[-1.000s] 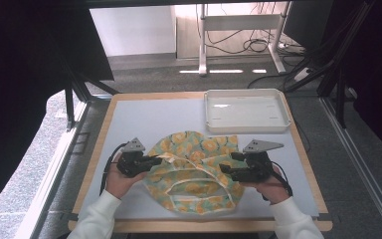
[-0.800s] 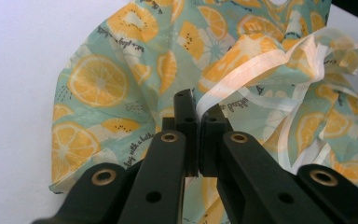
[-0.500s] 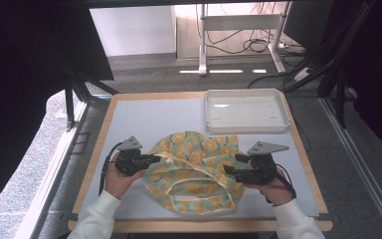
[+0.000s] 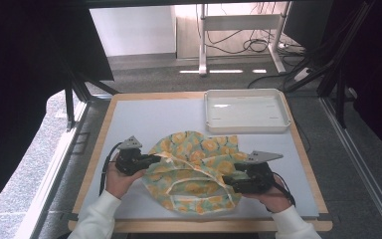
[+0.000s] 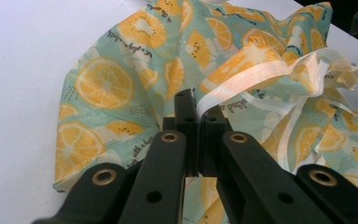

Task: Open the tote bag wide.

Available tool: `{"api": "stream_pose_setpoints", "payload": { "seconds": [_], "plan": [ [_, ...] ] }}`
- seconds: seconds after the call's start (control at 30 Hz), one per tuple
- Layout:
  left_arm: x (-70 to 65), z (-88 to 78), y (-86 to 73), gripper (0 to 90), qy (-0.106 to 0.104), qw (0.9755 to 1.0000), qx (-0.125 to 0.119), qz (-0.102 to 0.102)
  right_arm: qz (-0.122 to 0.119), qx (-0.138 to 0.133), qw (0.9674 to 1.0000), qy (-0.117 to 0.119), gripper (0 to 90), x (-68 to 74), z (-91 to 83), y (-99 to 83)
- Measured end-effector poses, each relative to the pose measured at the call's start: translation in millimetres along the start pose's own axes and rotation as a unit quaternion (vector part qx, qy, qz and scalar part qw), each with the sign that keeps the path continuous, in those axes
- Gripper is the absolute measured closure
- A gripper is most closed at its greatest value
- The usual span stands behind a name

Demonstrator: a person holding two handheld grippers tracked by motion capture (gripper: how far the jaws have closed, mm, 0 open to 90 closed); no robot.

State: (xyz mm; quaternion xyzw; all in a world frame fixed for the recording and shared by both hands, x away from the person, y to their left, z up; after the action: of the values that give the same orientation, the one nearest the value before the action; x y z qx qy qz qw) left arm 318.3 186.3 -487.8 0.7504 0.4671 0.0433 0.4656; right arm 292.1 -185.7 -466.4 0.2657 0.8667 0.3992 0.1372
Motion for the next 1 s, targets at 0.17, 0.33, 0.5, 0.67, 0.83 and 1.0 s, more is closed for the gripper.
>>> {"api": "stream_pose_setpoints", "payload": {
  "seconds": [0.17, 0.33, 0.5, 0.67, 0.83, 1.0],
  "plan": [
    [1.3, -1.7, 0.5, 90.0, 0.001, 1.0000, -0.003, -0.003, -0.030, 0.026, 0.9992, -0.004, 28.1, 11.1, 16.1, 0.7],
    [3.4, -3.3, 0.8, 90.0, -0.003, 1.0000, -0.005, -0.007, -0.036, 0.048, 0.9980, -0.021, 30.0, 12.8, 27.0, -5.5],
    [4.2, -3.7, 1.0, 90.0, -0.008, 0.9999, -0.006, -0.013, -0.047, 0.059, 0.9965, -0.037, 42.3, 14.1, 32.4, -6.2],
    [4.6, -3.6, 0.9, 90.0, -0.007, 0.9999, -0.005, -0.012, -0.035, 0.062, 0.9966, -0.042, 64.9, 10.2, 32.5, -7.6],
    [5.3, -3.7, 0.7, 90.0, -0.007, 0.9999, -0.005, -0.013, -0.019, 0.049, 0.9977, -0.042, 81.4, 2.9, 27.7, -8.8],
    [5.6, -4.6, 0.9, 90.0, -0.006, 0.9999, -0.008, -0.012, -0.006, 0.042, 0.9984, -0.038, 88.3, -1.5, 24.8, -8.5]
  ]
}}
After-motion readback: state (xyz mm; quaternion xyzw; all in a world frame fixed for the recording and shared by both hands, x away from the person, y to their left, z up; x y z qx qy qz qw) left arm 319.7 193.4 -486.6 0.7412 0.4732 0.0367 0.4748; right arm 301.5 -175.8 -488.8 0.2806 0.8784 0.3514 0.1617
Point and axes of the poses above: each handheld gripper's, and its own axes: z roughly forward along the jaws, y roughly out of its top, x roughly to its left, the point moved 1 cm from there along z, roughly forward along the jaws, and after that the axes turned 10 degrees about -z, right-handed, at the moved point
